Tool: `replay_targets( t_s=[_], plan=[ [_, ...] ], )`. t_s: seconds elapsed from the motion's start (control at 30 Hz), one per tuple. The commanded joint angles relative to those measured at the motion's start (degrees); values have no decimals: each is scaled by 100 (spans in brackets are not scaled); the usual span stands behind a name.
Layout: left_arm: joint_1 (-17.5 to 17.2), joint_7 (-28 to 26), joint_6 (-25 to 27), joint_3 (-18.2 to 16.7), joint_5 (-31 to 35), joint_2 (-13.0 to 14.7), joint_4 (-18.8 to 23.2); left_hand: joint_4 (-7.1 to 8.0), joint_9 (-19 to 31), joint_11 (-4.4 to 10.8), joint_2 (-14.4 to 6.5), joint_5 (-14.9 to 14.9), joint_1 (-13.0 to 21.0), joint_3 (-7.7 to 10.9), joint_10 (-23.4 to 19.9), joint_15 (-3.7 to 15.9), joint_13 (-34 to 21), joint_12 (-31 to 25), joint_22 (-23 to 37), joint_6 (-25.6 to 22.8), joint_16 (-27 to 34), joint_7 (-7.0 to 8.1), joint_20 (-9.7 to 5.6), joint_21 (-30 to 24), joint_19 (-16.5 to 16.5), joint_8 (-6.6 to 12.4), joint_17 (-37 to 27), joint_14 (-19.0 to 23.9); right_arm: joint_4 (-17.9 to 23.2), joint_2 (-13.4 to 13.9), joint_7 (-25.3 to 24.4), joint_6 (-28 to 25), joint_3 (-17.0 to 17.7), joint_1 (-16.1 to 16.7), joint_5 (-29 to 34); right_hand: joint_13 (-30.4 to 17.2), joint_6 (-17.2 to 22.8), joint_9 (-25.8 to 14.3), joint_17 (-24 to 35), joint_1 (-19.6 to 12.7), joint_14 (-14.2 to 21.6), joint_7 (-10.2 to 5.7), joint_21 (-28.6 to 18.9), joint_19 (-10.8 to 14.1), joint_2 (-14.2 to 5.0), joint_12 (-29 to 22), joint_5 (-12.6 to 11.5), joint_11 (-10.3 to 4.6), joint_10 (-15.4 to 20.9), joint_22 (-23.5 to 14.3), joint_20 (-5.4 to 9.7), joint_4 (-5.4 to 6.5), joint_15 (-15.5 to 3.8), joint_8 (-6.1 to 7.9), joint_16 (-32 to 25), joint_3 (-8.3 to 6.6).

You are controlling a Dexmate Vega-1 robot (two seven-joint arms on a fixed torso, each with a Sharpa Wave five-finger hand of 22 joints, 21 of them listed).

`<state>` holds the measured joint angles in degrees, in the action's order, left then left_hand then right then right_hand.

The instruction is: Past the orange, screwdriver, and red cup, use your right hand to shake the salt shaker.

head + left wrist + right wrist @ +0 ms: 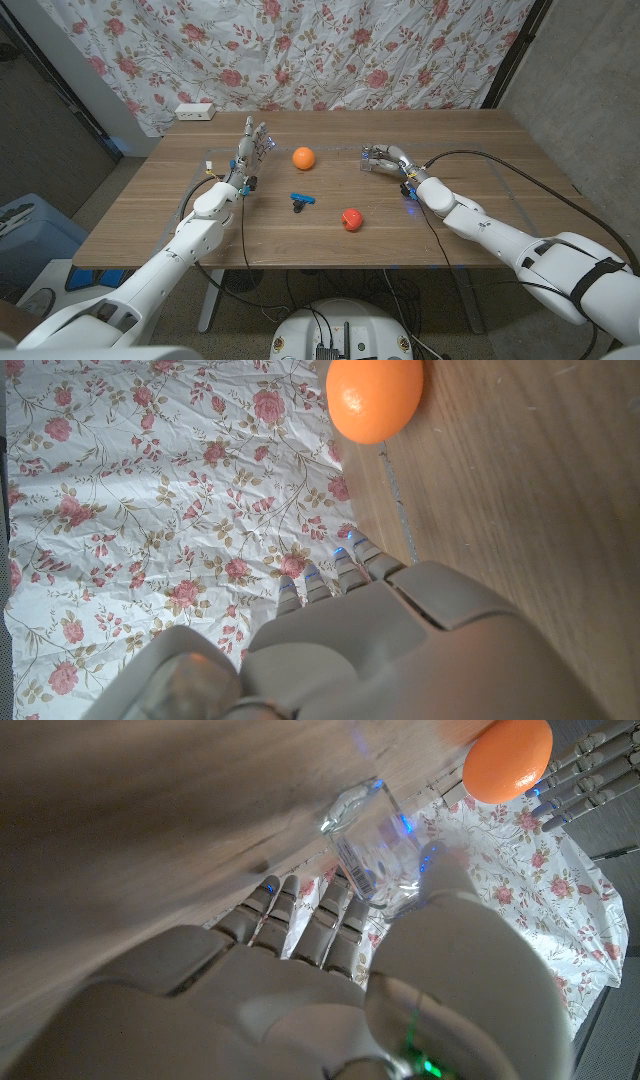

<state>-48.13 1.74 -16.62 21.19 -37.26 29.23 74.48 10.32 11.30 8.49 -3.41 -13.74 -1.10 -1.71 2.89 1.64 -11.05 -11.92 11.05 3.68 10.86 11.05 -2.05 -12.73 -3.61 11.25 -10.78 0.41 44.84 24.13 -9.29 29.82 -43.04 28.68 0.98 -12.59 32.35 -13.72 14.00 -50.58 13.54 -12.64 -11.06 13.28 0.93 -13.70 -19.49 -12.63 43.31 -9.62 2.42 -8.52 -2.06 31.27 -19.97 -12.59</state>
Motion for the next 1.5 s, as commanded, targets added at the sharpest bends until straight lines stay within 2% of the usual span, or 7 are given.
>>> replay_targets(
  t_s=[0.03, 0.23, 0.43, 0.67, 1.07, 1.5],
  plan=[
    [0, 0, -1, 1, 1, -1, -2, 36, 35, 44, -579, -42, -2, -10, 9, 605, -21, -20, 27, -10, 29, 39, -137, -25, -18, 24, -34, -1, 58, -5, -224, -48, -15, 31, 95, -49, 223, -28, 48, -245, 171, -4, -5, 124, -21, -46, 21, -8, 256, -4, 86, -6, -875, 128, -97, 54],
    [0, 1, -2, 0, 1, 0, -2, 36, 35, 41, -579, -43, -1, -10, 8, 600, -21, -20, 27, -12, 30, 42, -139, -26, -22, 25, -34, 2, 130, 10, -402, -63, 1, 83, 153, -108, 411, -28, 99, -398, 346, -3, -13, 234, -96, -92, 58, -8, 565, -4, 129, 1, -883, 233, -205, 113],
    [0, 1, -1, 0, 0, 0, -2, 36, 35, 52, -579, -43, -1, -10, 5, 600, -21, -21, 27, -14, 30, 43, -139, -26, -20, 26, -34, 2, 169, 14, -563, -4, 17, 109, 210, -70, 633, -24, 138, -560, 495, -3, -11, 319, -123, -49, 93, -10, 752, -2, 172, -22, -892, 340, -305, 161],
    [0, 1, 0, 0, 1, 0, -1, 36, 35, 49, -579, -43, -2, -10, 11, 605, -21, -19, 27, -10, 30, 40, -140, -26, -20, 24, -34, 3, 281, 40, -660, -19, 47, 146, 245, -45, 769, -13, 181, -715, 602, -5, -20, 426, -195, -16, 122, -11, 916, -3, 188, -26, -912, 403, -393, 179],
    [-2, -1, 2, -1, 0, 2, 4, 36, 35, 48, -578, -42, -2, -11, 7, 603, -21, -21, 27, -11, 30, 43, -139, -26, -21, 24, -34, 1, 833, 187, -831, -261, 167, 315, 327, -20, 846, 7, 221, -762, 657, -9, -19, 488, -296, 35, 192, -10, 1001, -6, 212, 18, -884, 427, -461, 210],
    [-1, -2, 2, 0, 1, 1, 4, 36, 35, 47, -579, -42, -2, -11, 5, 608, -21, -22, 27, -7, 29, 43, -138, -26, -20, 23, -34, 1, 1697, 406, -1275, -732, 334, 587, 669, -8, 869, 50, 243, -762, 681, -7, -15, 513, -342, 76, 260, -10, 1019, -7, 196, 39, -864, 410, -496, 243]
  ],
)
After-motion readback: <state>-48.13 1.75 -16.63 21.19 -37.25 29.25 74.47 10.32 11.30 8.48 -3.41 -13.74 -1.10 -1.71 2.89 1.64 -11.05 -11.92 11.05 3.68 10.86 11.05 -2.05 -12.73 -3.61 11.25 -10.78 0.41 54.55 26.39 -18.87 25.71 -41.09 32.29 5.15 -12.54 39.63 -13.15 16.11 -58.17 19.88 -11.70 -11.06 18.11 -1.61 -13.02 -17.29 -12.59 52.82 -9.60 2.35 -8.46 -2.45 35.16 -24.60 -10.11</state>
